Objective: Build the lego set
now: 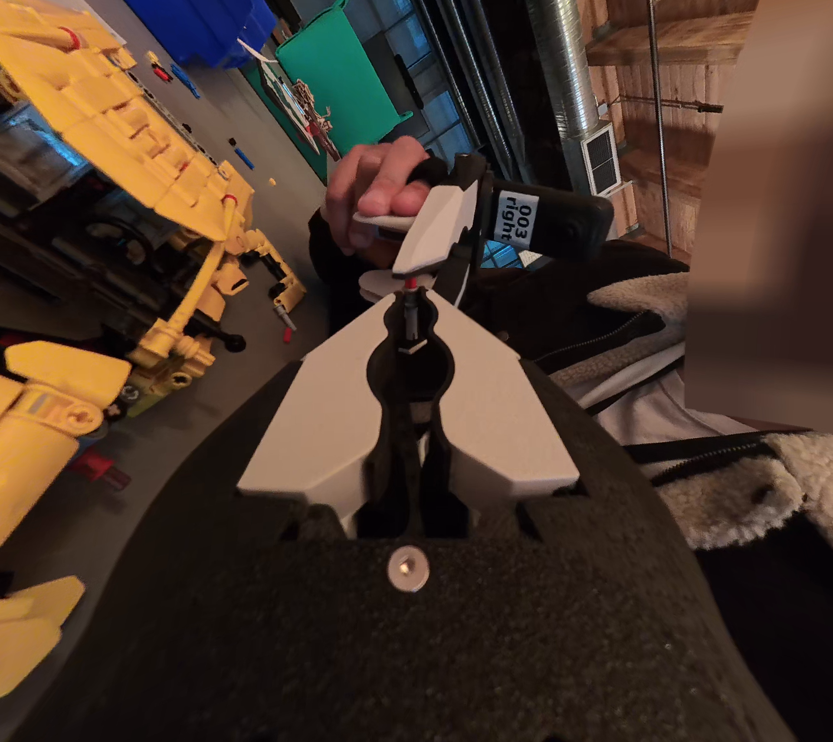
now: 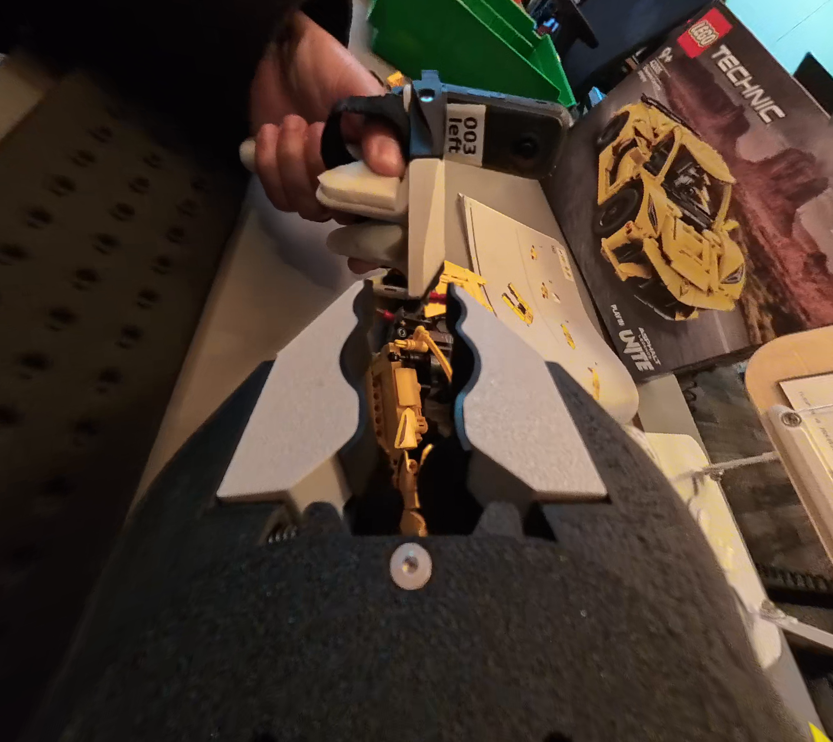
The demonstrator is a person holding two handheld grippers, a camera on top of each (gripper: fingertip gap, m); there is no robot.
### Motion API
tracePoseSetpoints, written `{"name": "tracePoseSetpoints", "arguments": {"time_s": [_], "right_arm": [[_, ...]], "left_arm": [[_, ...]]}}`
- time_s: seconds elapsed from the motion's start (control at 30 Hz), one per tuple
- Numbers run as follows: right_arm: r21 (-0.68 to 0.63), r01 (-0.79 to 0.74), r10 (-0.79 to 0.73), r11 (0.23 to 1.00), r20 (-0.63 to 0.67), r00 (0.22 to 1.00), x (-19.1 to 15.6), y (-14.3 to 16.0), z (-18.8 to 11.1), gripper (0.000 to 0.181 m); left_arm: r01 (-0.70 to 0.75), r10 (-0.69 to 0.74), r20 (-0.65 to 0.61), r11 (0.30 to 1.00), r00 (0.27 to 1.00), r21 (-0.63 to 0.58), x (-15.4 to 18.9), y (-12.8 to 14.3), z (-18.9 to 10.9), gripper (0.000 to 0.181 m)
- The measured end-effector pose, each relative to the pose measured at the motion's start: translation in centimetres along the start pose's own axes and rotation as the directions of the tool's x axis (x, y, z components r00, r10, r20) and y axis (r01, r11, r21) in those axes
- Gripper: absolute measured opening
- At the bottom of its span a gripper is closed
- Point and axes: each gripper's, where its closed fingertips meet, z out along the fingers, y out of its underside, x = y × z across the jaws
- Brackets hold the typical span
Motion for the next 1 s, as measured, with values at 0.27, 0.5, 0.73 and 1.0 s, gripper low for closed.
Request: {"name": "tracePoseSetpoints", "arguments": {"time_s": [0.27, 0.5, 0.73, 1.0], "right_arm": [[0.039, -0.088, 0.087, 0.995, 0.018, 0.996, 0.5, -0.2, -0.2, 0.032], [0.056, -0.216, 0.213, 0.975, 0.059, 0.975, 0.8, 1.0, -1.8, 0.037], [-0.27, -0.503, 0.558, 0.821, 0.195, 0.806, -0.9, 9.3, -8.4, 0.02], [-0.423, -0.322, 0.427, 0.847, 0.181, 0.886, -7.0, 11.5, -7.9, 0.018]], "left_arm": [[-0.066, 0.065, 0.035, 0.998, 0.997, 0.018, 0.1, -0.5, 0.1, 0.005], [-0.269, 0.282, 0.203, 0.959, 0.938, -0.093, -0.9, 0.0, 0.2, 0.005], [-0.367, 0.788, 0.29, 0.534, 0.544, -0.762, -6.4, 6.2, -0.4, 0.006], [-0.326, 0.856, 0.192, 0.377, 0.48, -0.867, -8.6, 8.7, 0.8, 0.007]]}}
